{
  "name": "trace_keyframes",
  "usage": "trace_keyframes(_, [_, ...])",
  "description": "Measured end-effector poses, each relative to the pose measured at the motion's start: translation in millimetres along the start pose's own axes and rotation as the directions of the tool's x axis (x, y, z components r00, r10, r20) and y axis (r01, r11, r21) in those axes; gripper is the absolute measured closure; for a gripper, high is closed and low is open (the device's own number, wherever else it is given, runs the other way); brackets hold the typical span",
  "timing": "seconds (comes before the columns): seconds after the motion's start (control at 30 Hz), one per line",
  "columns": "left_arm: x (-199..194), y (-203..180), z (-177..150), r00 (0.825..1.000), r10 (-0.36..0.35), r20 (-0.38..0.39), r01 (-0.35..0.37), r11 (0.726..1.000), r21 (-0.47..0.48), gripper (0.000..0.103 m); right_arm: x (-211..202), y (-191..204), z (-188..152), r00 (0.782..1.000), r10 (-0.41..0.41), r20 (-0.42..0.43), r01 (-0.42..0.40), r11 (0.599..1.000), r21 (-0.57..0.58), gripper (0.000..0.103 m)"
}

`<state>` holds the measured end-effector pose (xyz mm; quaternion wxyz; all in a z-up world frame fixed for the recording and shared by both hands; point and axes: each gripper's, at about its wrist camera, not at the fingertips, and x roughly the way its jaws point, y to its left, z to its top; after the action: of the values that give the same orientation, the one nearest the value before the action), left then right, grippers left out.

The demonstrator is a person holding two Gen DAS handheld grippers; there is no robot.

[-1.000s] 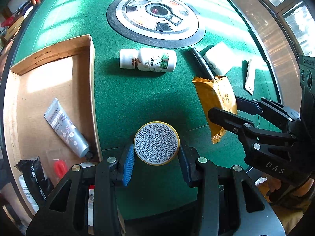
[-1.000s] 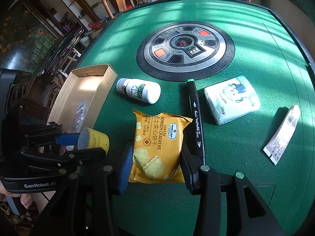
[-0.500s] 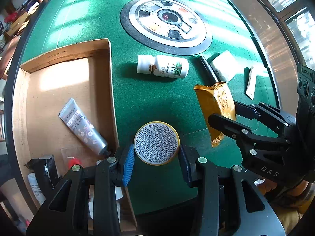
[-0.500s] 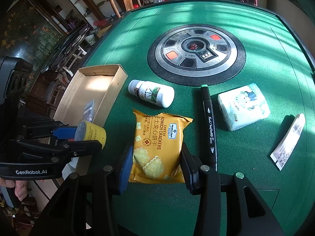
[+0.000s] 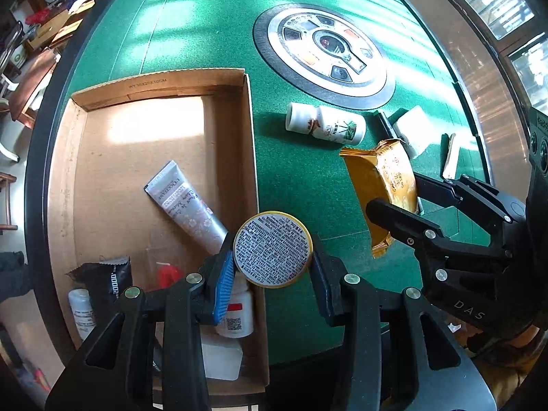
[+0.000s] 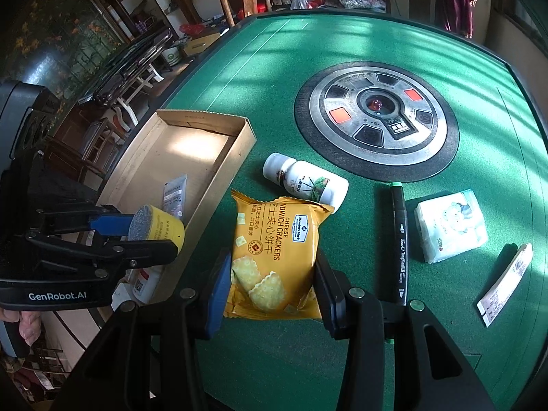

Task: Organize objects
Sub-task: 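Carry the yellow tin and cracker packet over the cardboard tray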

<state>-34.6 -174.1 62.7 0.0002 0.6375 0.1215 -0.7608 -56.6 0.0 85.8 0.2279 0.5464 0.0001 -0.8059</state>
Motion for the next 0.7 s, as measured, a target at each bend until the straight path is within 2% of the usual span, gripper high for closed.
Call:
trace_keyframes(0.37, [-17.9,43.6,-7.1,0.999,0.044,0.03,-0.041,0.996,-0.076,0.063,13.5,41.2,13.9,1.0,0.009,-0.017,-0.011,0.995,-0.099,0.058])
trace_keyframes(0.7, [-16.2,77.9,-14.1,0.998,0.058,0.022,-0.055,0.988,-0.141,0.063,23.9,63.6,19.7,0.999,0.017,-0.03,-0.021,0.989,-0.144,0.058])
